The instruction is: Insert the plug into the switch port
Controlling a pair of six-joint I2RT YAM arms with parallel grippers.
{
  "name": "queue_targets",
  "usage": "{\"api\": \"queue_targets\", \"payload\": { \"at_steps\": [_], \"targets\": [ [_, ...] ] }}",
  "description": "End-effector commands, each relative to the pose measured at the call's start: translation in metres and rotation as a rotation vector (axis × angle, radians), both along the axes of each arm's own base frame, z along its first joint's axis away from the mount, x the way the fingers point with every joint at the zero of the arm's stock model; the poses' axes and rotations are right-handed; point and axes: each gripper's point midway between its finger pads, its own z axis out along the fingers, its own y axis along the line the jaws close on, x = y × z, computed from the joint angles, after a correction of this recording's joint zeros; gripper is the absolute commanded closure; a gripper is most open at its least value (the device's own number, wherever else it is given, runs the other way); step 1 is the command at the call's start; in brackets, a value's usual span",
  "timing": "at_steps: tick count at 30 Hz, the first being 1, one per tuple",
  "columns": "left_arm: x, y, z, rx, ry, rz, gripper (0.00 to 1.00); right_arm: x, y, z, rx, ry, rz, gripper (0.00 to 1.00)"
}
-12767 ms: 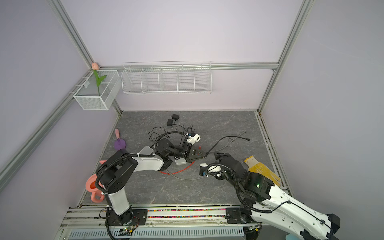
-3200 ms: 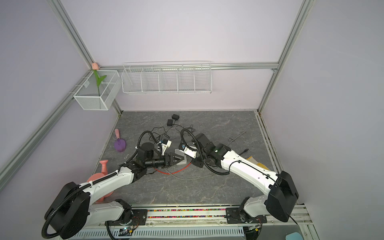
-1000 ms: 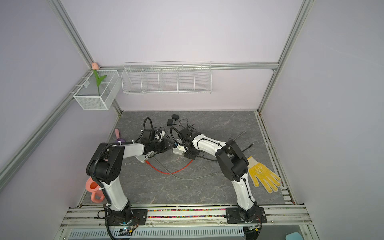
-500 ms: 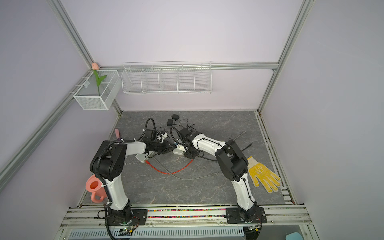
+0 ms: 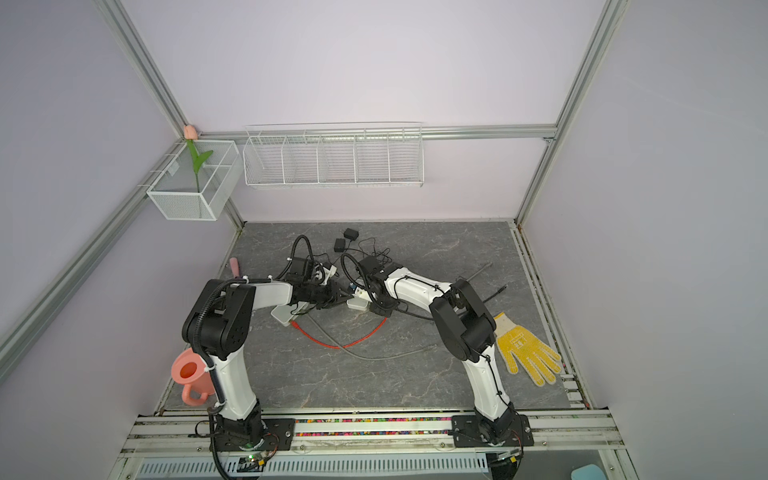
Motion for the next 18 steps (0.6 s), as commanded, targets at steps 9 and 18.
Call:
{"api": "queue_targets", "payload": {
  "at_steps": [9,18],
  "targets": [
    [0.002,-0.004,-0.004,-0.034,0.005,-0.017,0.68,-0.003,0.014,-0.007,0.029,0.015,0.02,0.93],
    [-0.001,0.0,-0.007,-0.003,0.005,-0.018,0.68,0.002,0.021,0.007,0.085,-0.021,0.005,0.93]
  ]
}}
